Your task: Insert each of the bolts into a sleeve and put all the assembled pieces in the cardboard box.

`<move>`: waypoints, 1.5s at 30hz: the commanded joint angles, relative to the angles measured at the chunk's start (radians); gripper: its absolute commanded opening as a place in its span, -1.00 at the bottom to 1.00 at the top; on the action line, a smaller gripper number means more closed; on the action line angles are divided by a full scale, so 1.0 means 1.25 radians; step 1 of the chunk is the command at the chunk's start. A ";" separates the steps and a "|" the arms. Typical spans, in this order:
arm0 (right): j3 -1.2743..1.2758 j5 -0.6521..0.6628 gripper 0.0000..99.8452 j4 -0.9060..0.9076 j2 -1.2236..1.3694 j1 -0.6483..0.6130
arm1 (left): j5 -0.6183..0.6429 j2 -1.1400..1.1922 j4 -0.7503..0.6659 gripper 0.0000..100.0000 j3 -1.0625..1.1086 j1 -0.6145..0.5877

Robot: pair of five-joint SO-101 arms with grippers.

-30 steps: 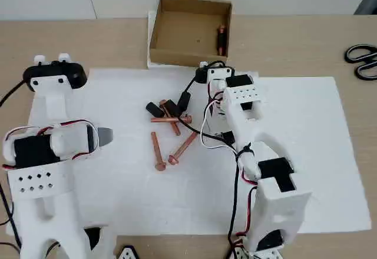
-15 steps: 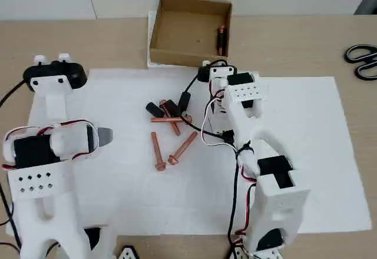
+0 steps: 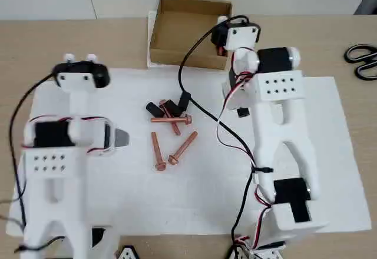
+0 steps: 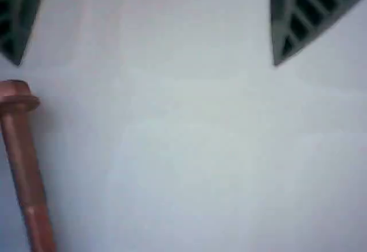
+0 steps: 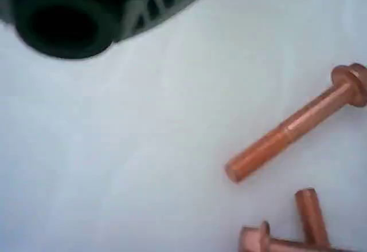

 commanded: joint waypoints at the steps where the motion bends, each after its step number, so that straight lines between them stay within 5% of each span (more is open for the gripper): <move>1: -0.020 0.006 -0.99 0.017 -0.068 0.030 | 0.034 0.124 -0.015 -0.48 -0.071 0.048; 11: 0.018 0.005 -0.99 0.018 -0.074 0.089 | 0.106 0.390 -0.031 -0.48 -0.172 0.107; 21: 0.020 -0.015 -0.99 0.017 -0.074 0.088 | 0.338 0.495 -0.162 -0.48 -0.171 0.164; 28: 0.020 -0.015 -0.99 0.017 -0.074 0.087 | 0.381 0.544 -0.174 -0.48 -0.172 0.257; 40: 0.020 -0.016 -0.99 0.012 -0.072 0.087 | 0.458 0.597 -0.173 -0.48 -0.171 0.255; 45: 0.020 -0.017 -0.99 0.009 -0.068 0.087 | 0.481 0.632 -0.190 -0.67 -0.172 0.259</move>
